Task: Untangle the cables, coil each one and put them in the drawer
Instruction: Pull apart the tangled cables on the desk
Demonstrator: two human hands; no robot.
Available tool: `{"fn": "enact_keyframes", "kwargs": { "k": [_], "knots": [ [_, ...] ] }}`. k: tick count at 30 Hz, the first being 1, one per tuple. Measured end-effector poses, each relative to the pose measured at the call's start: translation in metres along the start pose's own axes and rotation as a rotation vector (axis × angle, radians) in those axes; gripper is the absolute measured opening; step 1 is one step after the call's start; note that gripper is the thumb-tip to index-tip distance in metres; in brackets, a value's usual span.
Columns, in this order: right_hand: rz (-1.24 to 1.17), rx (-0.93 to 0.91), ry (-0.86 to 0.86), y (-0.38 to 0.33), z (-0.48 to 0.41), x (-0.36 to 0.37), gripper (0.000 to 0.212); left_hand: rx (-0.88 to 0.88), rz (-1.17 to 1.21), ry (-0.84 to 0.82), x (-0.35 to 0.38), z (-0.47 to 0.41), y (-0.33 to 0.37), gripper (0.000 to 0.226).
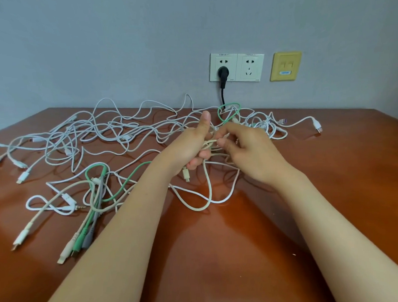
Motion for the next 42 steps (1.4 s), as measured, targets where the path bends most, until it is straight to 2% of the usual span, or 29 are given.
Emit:
{"fn": "enact_keyframes", "kwargs": {
  "k": [4, 7, 10, 13, 17, 19, 25, 33, 37, 42],
  "knots": [
    [0.234, 0.192, 0.104, 0.003, 0.001, -0.004, 0.026, -0.051, -0.020, -0.114, 0.005, 0.002, 0.001, 0.053],
    [0.248, 0.219, 0.131, 0.006, -0.001, -0.005, 0.021, -0.032, -0.001, -0.186, 0.004, 0.004, 0.001, 0.042],
    [-0.108, 0.198, 0.118, 0.013, -0.004, 0.001, 0.028, 0.014, 0.052, -0.222, 0.001, 0.003, -0.002, 0.030],
    [-0.491, 0.231, 0.121, 0.018, -0.006, -0.001, 0.030, 0.076, 0.174, -0.180, -0.001, 0.000, -0.004, 0.027],
    [-0.659, 0.223, 0.066, 0.015, -0.006, -0.003, 0.028, 0.113, 0.439, -0.081, -0.004, -0.004, -0.001, 0.028],
    [-0.717, 0.208, 0.037, 0.013, -0.007, 0.001, 0.029, 0.130, 0.497, -0.013, -0.005, -0.005, 0.001, 0.029],
    [-0.712, 0.215, -0.049, -0.002, -0.004, 0.015, 0.025, 0.229, 0.350, 0.169, 0.003, -0.013, -0.002, 0.033],
    [-0.659, 0.255, -0.005, -0.004, -0.005, 0.024, 0.026, 0.377, 0.057, 0.192, 0.010, -0.016, -0.003, 0.027],
    [-0.636, 0.259, 0.027, -0.003, -0.005, 0.025, 0.026, 0.500, -0.116, 0.241, 0.011, -0.016, -0.006, 0.033],
    [-0.648, 0.197, -0.019, -0.005, -0.004, 0.028, 0.023, 0.439, -0.151, 0.309, 0.007, -0.016, -0.011, 0.037]
  ]
}}
Point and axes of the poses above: each hand's wrist, its own z-axis away from the middle knuckle, its own x-axis out of the palm, y = z × x, the point moved 1 cm from there along -z, towards the middle knuckle, and after that the axes turned 14 degrees about z, right-handed, at the moved point
